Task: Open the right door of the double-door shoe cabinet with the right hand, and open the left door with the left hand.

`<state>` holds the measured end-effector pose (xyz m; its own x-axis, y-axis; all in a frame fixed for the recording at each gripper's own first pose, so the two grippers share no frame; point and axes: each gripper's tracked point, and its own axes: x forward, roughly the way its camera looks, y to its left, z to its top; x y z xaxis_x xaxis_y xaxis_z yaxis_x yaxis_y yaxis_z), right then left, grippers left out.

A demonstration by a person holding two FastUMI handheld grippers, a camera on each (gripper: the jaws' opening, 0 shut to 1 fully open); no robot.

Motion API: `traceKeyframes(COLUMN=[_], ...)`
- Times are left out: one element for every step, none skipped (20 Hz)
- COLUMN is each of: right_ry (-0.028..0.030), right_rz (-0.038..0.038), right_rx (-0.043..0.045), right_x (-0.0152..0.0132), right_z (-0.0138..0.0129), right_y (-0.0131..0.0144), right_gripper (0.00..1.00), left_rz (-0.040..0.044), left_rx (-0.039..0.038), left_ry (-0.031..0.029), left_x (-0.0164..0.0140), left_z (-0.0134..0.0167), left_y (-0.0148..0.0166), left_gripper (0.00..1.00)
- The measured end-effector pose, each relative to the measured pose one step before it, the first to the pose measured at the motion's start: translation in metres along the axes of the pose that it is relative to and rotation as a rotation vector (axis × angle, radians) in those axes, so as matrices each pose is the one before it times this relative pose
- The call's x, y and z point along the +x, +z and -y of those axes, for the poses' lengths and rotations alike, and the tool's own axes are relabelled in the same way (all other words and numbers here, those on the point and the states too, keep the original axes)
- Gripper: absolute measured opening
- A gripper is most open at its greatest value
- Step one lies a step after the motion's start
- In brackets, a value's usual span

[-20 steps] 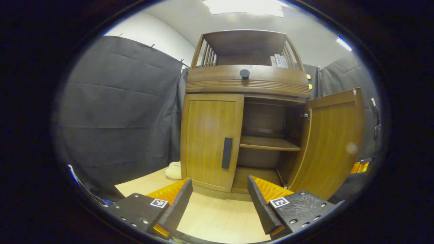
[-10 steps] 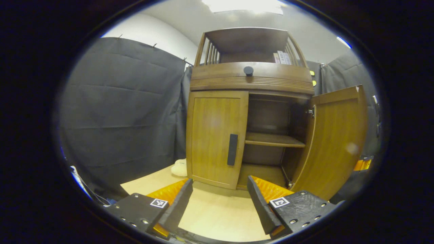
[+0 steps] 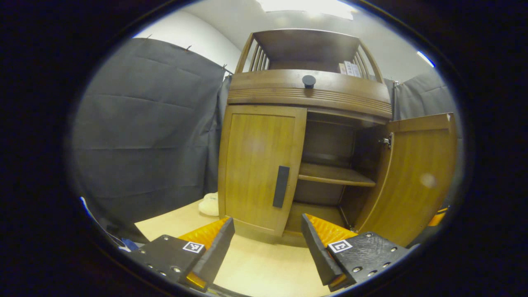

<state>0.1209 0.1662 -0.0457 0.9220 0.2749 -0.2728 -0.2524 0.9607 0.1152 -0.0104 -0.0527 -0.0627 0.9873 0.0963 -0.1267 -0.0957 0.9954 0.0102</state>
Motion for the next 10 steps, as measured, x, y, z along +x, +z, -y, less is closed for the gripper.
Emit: traceKeyframes(right_ry=[-0.02377,-0.02735,-0.02955,-0.02773,-0.02403,-0.02423,-0.02883,-0.03436,-0.03627,-0.03484], right_rz=[0.00088,-0.00559,-0.004,-0.00021,0.00538,0.00861,0.01208,0.01141,0.00735,0.00472], right_rx=[0.01136,0.00676,0.0032,0.00245,0.00312,0.00167,0.00022,-0.00276,-0.00362,-0.00158], right_x=[-0.00419,-0.00311,-0.00518,-0.00489,-0.00374,-0.00441,-0.00348,-0.00224,-0.00265,-0.00232], right_z=[0.00467,0.00453,0.00462,0.00446,0.00191,0.0006,0.00163,0.00252,0.00189,0.00071], right_y=[-0.00115,-0.00319,-0.00097,-0.00069,0.00125,0.00154,0.00345,0.00241,0.00239,-0.00017], right_gripper=[0.81,0.94,0.92,0.95,0.95,0.95,0.95,0.95,0.95,0.95], left_rz=[0.00105,-0.00344,-0.00323,-0.00236,-0.00153,-0.005,-0.00323,-0.00562,-0.00701,-0.00674], left_rx=[0.00005,0.00327,0.0014,-0.00092,-0.00206,-0.00285,-0.00134,0.00134,0.0045,0.00749], left_ry=[-0.02083,-0.0176,-0.02095,-0.02197,-0.01645,-0.01551,-0.01086,-0.00817,-0.01033,-0.00846], left_x=[0.00164,0.00029,0.00137,0.0017,0.00204,0.00252,0.00094,0.00245,0.0019,0.00238], left_z=[0.00181,0.00267,0.00256,0.0031,0.00221,0.00264,0.00176,0.00053,0.00115,0.00023], left_y=[-0.00294,-0.00179,-0.00148,-0.00196,-0.00211,-0.00194,-0.00011,-0.00026,-0.00144,-0.00158], left_gripper=[0.91,0.94,0.96,0.97,0.97,0.93,0.93,0.95,0.96,0.96])
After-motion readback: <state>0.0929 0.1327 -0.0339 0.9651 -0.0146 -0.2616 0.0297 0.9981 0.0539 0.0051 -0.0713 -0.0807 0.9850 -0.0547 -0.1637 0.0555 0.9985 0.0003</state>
